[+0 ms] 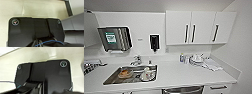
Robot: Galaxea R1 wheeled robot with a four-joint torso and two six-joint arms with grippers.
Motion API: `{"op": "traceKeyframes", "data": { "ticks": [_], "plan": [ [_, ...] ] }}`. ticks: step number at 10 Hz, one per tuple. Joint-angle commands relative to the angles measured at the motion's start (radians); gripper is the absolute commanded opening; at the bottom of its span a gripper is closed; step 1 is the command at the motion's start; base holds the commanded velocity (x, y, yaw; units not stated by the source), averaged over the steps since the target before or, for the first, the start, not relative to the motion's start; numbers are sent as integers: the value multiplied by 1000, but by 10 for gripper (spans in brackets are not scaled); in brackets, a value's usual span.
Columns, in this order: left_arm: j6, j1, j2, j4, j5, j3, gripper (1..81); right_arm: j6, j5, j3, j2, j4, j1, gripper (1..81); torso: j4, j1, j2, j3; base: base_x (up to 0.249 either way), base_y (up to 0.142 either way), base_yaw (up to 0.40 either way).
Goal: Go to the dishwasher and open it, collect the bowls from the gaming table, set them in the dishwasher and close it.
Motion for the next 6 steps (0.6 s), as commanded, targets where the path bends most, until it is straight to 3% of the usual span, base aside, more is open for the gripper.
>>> {"op": "traceKeyframes", "data": {
  "ticks": [1, 3, 6],
  "plan": [
    [2, -62, -8, -4, 46, 23, 811, 1, -49, 8, -15, 6, 56, 811, 0, 0, 0, 0, 0, 0, 0],
    [-3, -53, -30, -4, 22, 46, 811, 8, -49, 51, -42, 8, 50, 811, 0, 0, 0, 0, 0, 0, 0],
    [2, -36, -75, 5, -21, 96, 811, 11, -46, 206, -133, 11, 47, 811, 0, 0, 0, 0, 0, 0, 0]
  ]
}}
